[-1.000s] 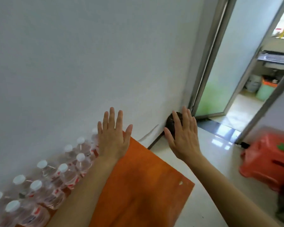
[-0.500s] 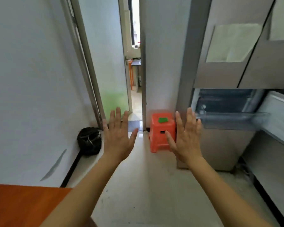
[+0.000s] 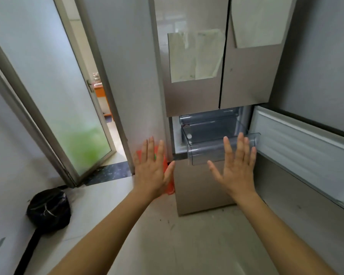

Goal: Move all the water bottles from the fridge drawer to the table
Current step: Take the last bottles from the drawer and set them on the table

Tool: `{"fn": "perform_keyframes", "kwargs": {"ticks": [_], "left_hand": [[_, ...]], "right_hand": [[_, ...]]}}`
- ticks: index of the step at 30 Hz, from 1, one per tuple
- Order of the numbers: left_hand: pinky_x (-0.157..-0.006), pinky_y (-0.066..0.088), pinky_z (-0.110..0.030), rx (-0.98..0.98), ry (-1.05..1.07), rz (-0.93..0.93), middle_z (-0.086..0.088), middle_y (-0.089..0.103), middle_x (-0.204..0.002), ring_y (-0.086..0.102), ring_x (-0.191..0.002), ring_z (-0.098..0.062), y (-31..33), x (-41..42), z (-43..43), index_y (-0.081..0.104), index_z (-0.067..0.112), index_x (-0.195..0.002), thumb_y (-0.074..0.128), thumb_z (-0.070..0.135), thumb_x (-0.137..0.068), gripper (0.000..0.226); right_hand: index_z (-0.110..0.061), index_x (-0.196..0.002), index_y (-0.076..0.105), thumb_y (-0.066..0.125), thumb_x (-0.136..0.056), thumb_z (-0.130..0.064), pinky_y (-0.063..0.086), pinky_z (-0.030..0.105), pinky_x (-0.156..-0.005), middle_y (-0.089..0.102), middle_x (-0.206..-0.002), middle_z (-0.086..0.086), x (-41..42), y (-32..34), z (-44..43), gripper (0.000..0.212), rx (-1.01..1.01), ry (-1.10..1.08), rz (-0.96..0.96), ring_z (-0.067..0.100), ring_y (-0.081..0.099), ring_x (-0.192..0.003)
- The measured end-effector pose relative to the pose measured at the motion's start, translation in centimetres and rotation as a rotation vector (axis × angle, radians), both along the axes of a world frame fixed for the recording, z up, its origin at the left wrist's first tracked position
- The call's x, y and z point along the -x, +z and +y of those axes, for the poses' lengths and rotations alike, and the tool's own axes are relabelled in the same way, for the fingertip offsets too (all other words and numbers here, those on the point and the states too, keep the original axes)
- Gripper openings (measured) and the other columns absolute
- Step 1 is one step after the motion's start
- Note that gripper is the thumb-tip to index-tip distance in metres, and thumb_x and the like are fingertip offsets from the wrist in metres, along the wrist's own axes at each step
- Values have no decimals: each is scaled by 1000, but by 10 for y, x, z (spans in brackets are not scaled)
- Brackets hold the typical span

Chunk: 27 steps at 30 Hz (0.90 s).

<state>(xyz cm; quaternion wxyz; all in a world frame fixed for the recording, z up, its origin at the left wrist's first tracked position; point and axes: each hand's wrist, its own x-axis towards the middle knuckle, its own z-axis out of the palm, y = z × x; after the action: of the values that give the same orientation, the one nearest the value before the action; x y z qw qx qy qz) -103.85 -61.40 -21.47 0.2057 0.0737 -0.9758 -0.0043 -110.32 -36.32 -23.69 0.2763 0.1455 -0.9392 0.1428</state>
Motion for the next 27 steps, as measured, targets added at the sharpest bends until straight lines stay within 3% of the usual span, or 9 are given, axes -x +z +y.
{"fn": "perform_keyframes", "kwargs": {"ticks": [4,9,17,24,27], "left_hand": [[-118,-16,-48,-66,-28,-112,-4,-29,-161,-31,-146,-24,-29,87,8,-13,25,-156,2,71,-92,80],[-121,-8,-53,-67,-126,-222,-4,-36,-158,-38,-141,-23,-49,190,17,-19,25,-155,6,68,-97,77],[-122,-2,-53,-203,-103,-373,-6,-21,-163,-21,-149,-25,-80,310,36,-10,23,-157,13,66,-97,78],[-123,8,-45,-507,149,-336,-7,-10,-166,-3,-153,-26,-123,386,52,-6,19,-158,21,66,-97,82],[-120,11,-44,-640,263,-347,-8,-9,-166,2,-153,-29,-130,403,62,-6,17,-158,27,62,-98,81]], "right_hand": [[-19,-159,7,43,-88,-66,8,60,-120,-10,-165,18,72,-22,11,92,-78,-23,-94,35,-7,-152],[-23,-159,1,38,-93,-67,7,57,-121,-16,-164,14,163,-35,24,88,-119,-96,-218,31,-13,-152],[-23,-159,2,24,-96,-68,-2,51,-123,-12,-165,14,269,-52,68,81,-140,-128,-440,30,-13,-152],[-17,-157,17,29,-98,-64,5,52,-122,16,-164,16,396,-79,86,76,-207,18,-551,32,6,-152],[-14,-157,17,37,-98,-60,15,49,-122,24,-161,15,440,-91,77,77,-166,145,-674,32,17,-150]]}}
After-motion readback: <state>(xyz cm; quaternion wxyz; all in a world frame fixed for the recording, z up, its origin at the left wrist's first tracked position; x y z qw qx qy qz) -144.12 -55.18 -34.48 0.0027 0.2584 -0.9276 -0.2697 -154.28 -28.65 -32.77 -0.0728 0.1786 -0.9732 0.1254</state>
